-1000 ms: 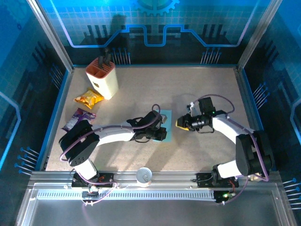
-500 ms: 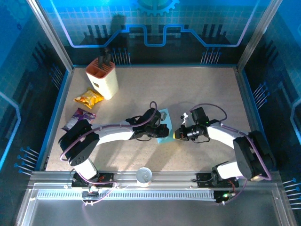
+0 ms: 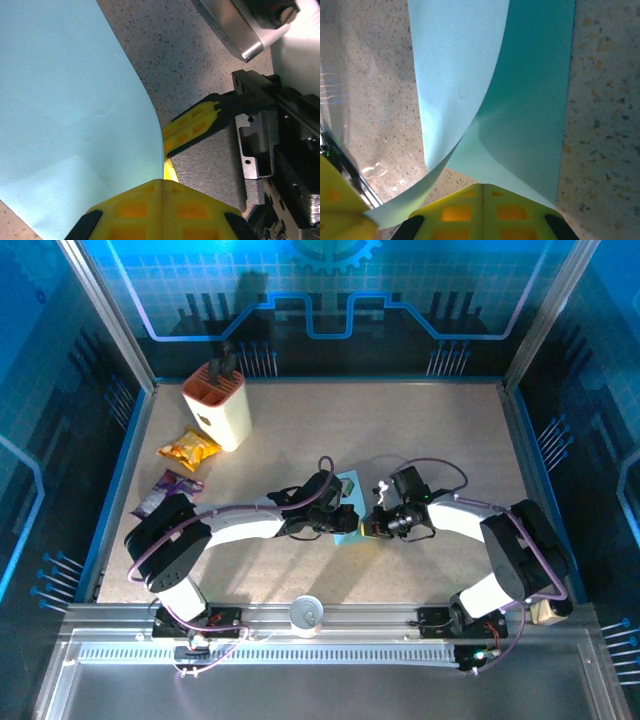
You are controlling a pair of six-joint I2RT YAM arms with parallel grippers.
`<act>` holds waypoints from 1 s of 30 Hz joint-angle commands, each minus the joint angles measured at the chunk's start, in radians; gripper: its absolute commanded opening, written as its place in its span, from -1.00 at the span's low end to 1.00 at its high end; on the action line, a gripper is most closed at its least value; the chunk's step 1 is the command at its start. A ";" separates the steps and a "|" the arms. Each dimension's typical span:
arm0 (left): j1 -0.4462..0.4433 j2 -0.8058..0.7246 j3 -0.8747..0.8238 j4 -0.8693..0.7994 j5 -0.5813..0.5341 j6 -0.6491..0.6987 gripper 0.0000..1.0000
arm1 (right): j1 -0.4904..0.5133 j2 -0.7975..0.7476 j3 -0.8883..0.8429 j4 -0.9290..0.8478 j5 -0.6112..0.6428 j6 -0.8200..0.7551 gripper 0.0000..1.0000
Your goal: Fold a paper plane with a square sheet of paper (fold left side to right side)
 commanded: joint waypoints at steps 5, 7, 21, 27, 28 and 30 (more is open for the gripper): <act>0.013 -0.008 -0.022 -0.020 0.019 0.025 -1.00 | 0.017 0.038 0.025 -0.051 0.047 -0.019 -1.00; 0.016 -0.009 -0.025 -0.020 0.019 0.023 -1.00 | 0.017 0.047 0.024 -0.056 0.056 -0.019 -1.00; 0.090 -0.002 -0.015 -0.098 0.075 0.092 -1.00 | 0.039 0.078 0.025 -0.119 0.081 -0.028 -1.00; 0.138 0.009 0.001 -0.161 0.103 0.143 -1.00 | 0.051 0.082 0.033 -0.125 0.083 -0.015 -1.00; 0.147 0.013 0.003 -0.166 0.110 0.151 -1.00 | 0.054 0.084 0.036 -0.124 0.082 -0.015 -1.00; 0.160 0.023 0.010 -0.179 0.118 0.161 -1.00 | 0.058 0.087 0.039 -0.124 0.082 -0.012 -1.00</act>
